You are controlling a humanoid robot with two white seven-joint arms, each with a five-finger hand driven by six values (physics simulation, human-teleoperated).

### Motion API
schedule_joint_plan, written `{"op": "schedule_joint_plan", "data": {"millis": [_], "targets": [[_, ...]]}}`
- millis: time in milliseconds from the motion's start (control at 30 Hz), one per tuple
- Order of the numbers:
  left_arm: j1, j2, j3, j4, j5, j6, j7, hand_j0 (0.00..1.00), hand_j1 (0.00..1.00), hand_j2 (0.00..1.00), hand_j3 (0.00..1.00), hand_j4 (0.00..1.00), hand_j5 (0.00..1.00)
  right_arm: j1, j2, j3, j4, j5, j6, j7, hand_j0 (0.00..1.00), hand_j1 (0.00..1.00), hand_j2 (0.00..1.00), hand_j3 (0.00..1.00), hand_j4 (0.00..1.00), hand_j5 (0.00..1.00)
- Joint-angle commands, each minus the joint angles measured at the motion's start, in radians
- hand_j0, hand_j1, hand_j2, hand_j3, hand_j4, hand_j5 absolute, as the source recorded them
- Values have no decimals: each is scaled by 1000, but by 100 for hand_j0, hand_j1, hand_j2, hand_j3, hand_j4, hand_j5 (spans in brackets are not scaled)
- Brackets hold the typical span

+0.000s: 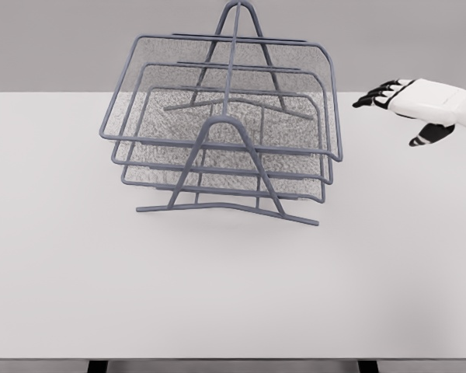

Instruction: Pull out the upper folder box with right arm

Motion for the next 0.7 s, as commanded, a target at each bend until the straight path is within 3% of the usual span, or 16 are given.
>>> {"op": "schedule_joint_plan", "data": {"millis": [0,67,200,267,667], "targets": [[0,0,0,1,0,0,0,100,100,100,100,100,100,-2,6,-1,2,-3,-1,0,100,100,100,100,100,100],[0,0,0,-1,0,0,0,100,100,100,100,100,100,-43,12,-2,-3,-4,-2,0,100,100,100,100,100,100],[0,0,-2,1,0,0,0,100,100,100,100,100,100,-100,158,-1,-14,-9,-2,0,100,100,100,100,100,100],[0,0,0,1,0,0,0,100,100,100,100,100,100,-87,161,1,-50,-9,-2,0,100,100,100,100,100,100],[0,0,0,1,0,0,0,100,100,100,100,100,100,9,124,21,-63,-4,-2,0,100,100,100,100,100,100]]}}
